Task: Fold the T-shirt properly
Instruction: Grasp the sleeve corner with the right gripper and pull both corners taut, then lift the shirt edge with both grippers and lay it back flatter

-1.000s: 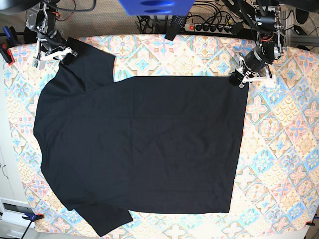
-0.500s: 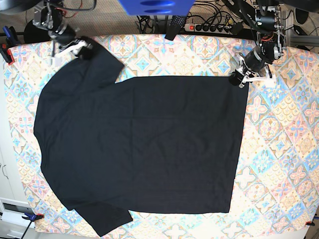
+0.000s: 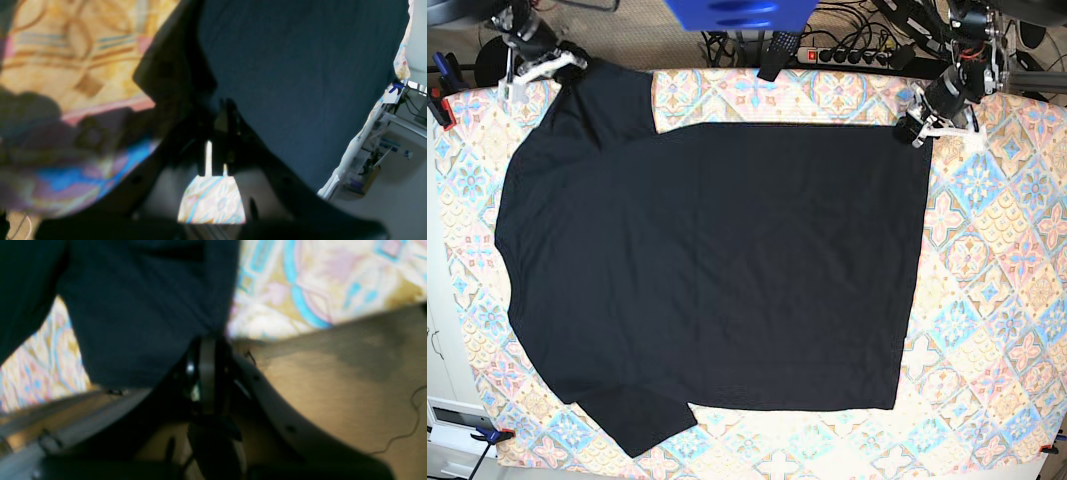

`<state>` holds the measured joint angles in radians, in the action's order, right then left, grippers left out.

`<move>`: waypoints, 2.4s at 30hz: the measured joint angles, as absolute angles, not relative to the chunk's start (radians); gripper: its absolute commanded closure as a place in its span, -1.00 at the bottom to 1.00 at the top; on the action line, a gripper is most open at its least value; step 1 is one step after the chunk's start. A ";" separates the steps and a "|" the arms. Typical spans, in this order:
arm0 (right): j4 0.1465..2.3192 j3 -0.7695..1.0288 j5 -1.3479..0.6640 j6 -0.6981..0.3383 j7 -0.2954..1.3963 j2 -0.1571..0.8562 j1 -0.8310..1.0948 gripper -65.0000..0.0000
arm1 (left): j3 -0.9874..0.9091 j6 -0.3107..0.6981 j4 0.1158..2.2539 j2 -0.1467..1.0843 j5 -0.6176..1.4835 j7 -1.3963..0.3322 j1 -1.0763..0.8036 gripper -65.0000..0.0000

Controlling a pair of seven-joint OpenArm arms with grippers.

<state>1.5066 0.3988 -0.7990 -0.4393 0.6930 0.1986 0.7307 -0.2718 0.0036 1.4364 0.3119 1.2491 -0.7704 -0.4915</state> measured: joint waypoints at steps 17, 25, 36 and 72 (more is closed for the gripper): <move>1.659 0.514 -0.789 -0.542 0.704 0.193 0.907 1.00 | -0.272 -0.014 1.731 0.333 1.222 -0.775 -0.738 1.00; 1.757 0.569 -0.791 -0.544 0.715 0.199 0.889 1.00 | -0.303 -0.012 1.851 0.330 1.226 -0.786 -0.663 1.00; 1.781 0.573 -0.772 -0.543 0.955 0.191 0.493 1.00 | -0.315 -0.017 1.740 0.328 1.181 -0.778 -0.365 1.00; 1.305 0.435 -0.597 -0.538 0.942 0.194 -0.104 0.51 | -0.176 -0.019 1.249 0.266 1.118 -0.770 0.017 1.00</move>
